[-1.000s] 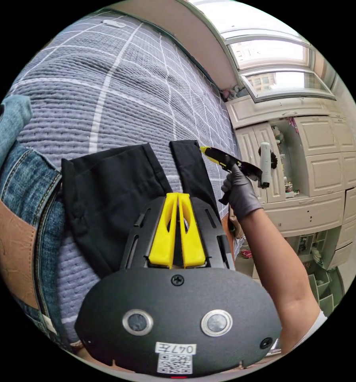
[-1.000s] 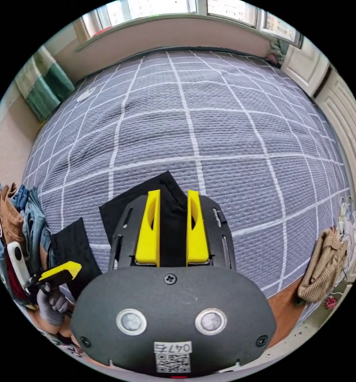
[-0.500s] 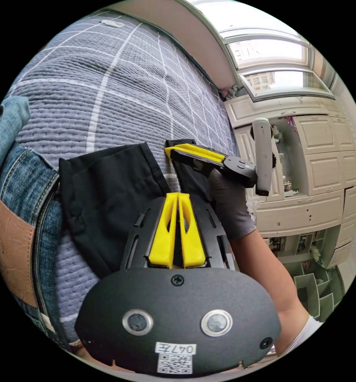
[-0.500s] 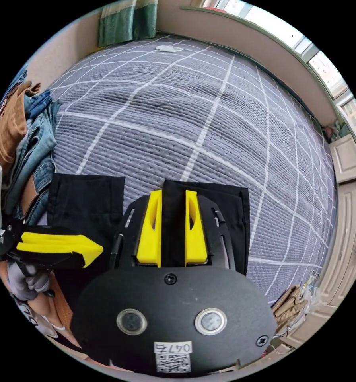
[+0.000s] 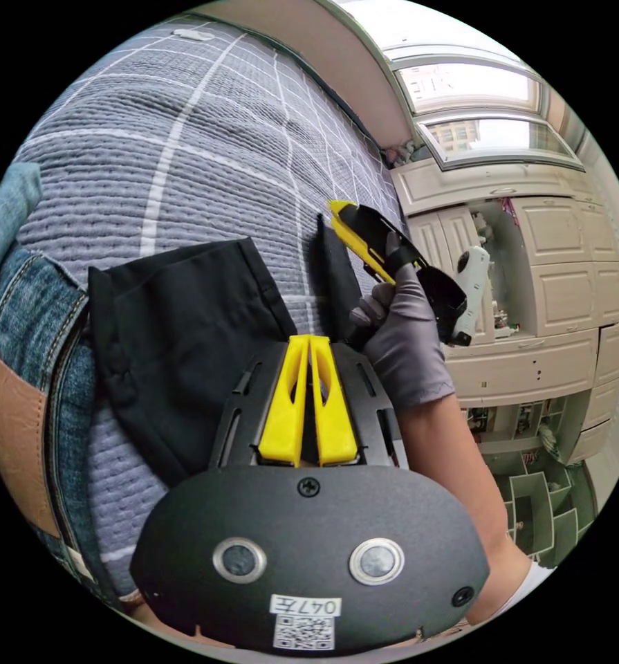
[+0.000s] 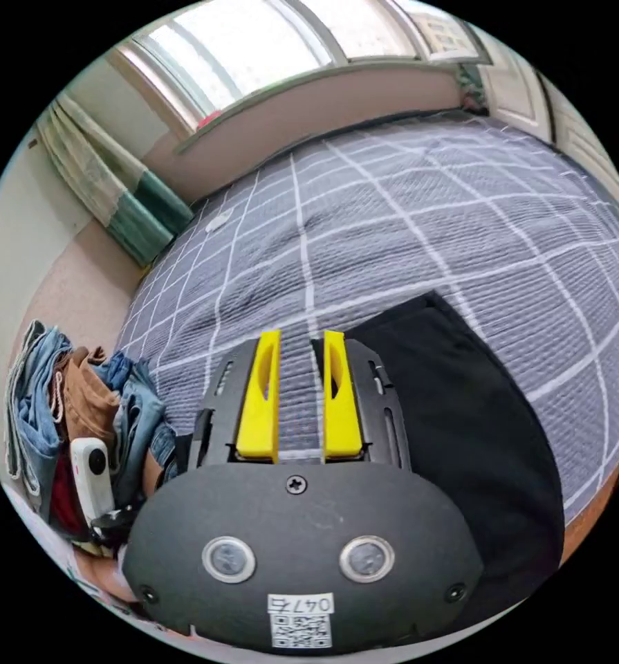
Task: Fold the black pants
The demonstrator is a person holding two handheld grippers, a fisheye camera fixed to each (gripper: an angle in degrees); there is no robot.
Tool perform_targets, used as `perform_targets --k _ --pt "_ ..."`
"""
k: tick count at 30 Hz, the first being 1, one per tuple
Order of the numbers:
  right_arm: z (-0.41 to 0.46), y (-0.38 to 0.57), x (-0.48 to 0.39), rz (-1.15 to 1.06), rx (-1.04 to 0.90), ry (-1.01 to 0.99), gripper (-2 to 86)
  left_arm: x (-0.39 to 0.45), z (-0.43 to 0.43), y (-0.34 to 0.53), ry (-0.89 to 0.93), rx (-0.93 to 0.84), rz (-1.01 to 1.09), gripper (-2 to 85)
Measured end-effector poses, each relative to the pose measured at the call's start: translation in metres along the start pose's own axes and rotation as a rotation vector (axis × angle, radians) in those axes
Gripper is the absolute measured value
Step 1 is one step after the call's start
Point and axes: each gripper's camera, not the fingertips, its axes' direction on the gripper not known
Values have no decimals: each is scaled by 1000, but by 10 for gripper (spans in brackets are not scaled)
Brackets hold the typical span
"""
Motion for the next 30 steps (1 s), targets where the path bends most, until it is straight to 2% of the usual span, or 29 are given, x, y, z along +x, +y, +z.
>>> perform_targets --k 2,7,10,14,16,18,21,24,30 --pt "3 1 0 -15 -51 -89 62 9 -3 -12 -4 8 -5 -10" --pt "-85 42 -11 -143 112 -164 16 40 -9 -47 -7 32 -22 -10" --pt "-159 106 -10 -95 182 4 -8 72 -3 -70 -20 21 -3 -10" --pt "-245 248 -16 105 234 199 -12 138 9 -101 -74 -4 98 -10" --pt "-262 310 -26 185 142 291 -12 179 20 -112 -128 -36 194 -10" --pt "-271 382 -45 250 -80 494 -12 240 35 -119 -141 -84 334 -10" --pt "-282 455 -75 306 -231 715 -12 316 50 -112 -211 -112 514 -10" --pt "-297 501 -100 342 -211 724 -12 377 57 -110 -326 -130 637 -10" --pt "-303 549 -133 375 -112 733 -12 442 38 -135 -387 -190 666 -10"
